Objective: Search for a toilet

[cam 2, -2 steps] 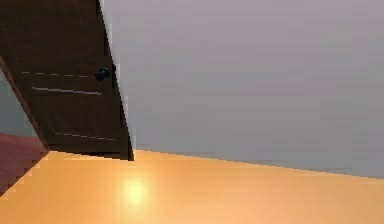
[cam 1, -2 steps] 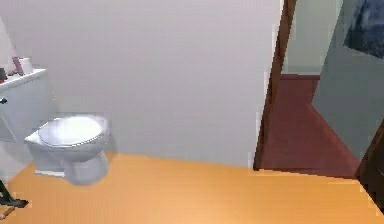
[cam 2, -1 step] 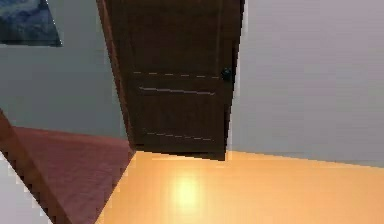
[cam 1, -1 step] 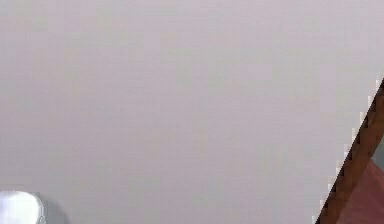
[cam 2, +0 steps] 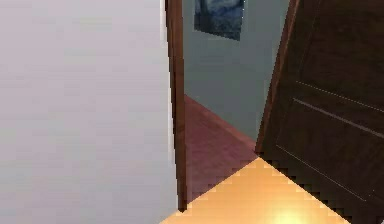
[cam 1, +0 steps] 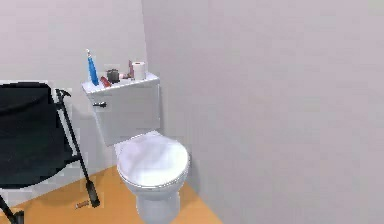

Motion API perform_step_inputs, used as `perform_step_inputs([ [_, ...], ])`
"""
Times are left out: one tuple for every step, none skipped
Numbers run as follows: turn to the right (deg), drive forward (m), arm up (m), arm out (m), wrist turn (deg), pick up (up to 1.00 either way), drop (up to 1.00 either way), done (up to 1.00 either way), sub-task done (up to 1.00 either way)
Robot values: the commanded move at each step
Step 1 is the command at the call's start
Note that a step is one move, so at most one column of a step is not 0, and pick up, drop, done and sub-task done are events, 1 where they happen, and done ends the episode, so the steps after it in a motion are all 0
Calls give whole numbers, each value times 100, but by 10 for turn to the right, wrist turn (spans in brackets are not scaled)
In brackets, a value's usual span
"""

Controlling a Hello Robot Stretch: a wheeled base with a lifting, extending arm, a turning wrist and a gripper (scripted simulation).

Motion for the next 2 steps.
perform_step_inputs([
  [-120, 0, 0, 0, 0, 0, 0, 0, 0],
  [0, 0, 0, 0, 0, 0, 0, 100, 0],
])
